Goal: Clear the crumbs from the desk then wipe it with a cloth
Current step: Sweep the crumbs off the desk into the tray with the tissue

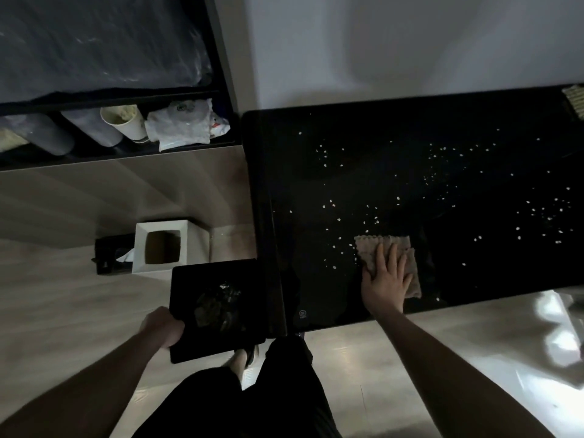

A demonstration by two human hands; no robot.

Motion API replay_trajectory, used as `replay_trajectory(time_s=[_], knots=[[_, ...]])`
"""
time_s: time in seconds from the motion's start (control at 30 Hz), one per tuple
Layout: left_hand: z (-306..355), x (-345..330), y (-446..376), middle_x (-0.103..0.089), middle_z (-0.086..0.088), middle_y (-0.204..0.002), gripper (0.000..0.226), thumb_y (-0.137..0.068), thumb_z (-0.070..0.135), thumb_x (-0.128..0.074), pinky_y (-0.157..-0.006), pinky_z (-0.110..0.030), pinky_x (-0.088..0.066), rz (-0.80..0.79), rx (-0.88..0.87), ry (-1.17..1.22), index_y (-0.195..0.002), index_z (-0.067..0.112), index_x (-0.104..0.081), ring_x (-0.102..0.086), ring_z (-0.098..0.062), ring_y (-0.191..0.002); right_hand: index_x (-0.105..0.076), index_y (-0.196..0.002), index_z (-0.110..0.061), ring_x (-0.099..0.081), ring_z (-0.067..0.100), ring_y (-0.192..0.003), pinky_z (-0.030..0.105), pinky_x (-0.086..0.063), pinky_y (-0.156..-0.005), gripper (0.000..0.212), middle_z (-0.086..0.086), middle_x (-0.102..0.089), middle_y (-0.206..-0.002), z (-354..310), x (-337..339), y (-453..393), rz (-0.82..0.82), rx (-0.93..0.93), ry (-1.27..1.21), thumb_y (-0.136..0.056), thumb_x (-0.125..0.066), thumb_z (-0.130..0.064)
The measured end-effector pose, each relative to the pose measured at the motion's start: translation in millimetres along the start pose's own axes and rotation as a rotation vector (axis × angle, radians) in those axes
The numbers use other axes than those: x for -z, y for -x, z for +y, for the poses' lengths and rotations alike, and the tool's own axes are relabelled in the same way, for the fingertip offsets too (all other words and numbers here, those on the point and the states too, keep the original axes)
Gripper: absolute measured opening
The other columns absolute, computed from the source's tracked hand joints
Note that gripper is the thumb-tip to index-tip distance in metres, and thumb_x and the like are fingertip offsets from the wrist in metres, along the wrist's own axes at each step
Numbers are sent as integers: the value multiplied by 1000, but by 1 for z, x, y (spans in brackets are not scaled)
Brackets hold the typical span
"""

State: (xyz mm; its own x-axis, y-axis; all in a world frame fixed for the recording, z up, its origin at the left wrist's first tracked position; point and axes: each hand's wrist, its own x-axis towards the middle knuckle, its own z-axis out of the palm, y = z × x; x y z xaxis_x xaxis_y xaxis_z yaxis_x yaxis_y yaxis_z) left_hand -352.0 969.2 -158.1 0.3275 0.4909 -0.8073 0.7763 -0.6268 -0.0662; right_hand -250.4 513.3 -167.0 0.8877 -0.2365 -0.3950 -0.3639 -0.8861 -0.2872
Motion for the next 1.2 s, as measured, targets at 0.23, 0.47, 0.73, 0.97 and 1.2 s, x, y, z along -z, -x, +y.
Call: replay_trajectory(time_s=[0.23, 0.47, 0.73, 0.97, 1.2], knots=[[11, 4, -10, -69, -15, -83, 18, -88, 14, -56, -50, -26, -48, -22, -49, -5, -94, 1, -66, -67, -28, -69, -28, -164, -25, -1, 22, -161, 55, 0, -130, 79, -1, -11, -174, -55, -45, 50, 84, 100, -208, -92, -55, -7], [8, 10, -14, -71, -18, -98, 23, -88, 15, -55, -68, -33, -55, 10, -124, 2, -101, 0, -67, -69, -35, -90, -51, -151, -34, -23, -1, -152, 29, -24, -126, 84, -15, -36, -165, -153, -84, 122, -75, 250, -485, -82, -48, 14], [3, 21, -11, -71, -16, -100, 24, -90, 19, -56, -72, -33, -55, -8, -169, 15, -103, 1, -66, -69, -33, -92, -65, -138, -27, -60, -13, -119, 29, -48, -112, 59, -19, -68, -130, -200, -82, 162, -172, 188, -831, -93, -51, 8], [0, 22, -11, -71, -18, -82, 18, -87, 13, -56, -64, -35, -55, -53, -173, 44, -87, -2, -68, -70, -33, -74, -65, -138, -26, -64, 1, -123, 31, -51, -109, 43, -9, -70, -133, -130, 16, 125, 142, 74, -927, -99, -57, -11], [1, 14, -19, -70, -18, -79, 15, -85, 13, -58, -57, -29, -46, -45, -146, 12, -83, 0, -66, -69, -33, -73, -55, -146, -32, -54, -18, -116, -5, -38, -87, 65, -4, -62, -143, -7, 100, 65, 454, -67, -648, -96, -50, 10]])
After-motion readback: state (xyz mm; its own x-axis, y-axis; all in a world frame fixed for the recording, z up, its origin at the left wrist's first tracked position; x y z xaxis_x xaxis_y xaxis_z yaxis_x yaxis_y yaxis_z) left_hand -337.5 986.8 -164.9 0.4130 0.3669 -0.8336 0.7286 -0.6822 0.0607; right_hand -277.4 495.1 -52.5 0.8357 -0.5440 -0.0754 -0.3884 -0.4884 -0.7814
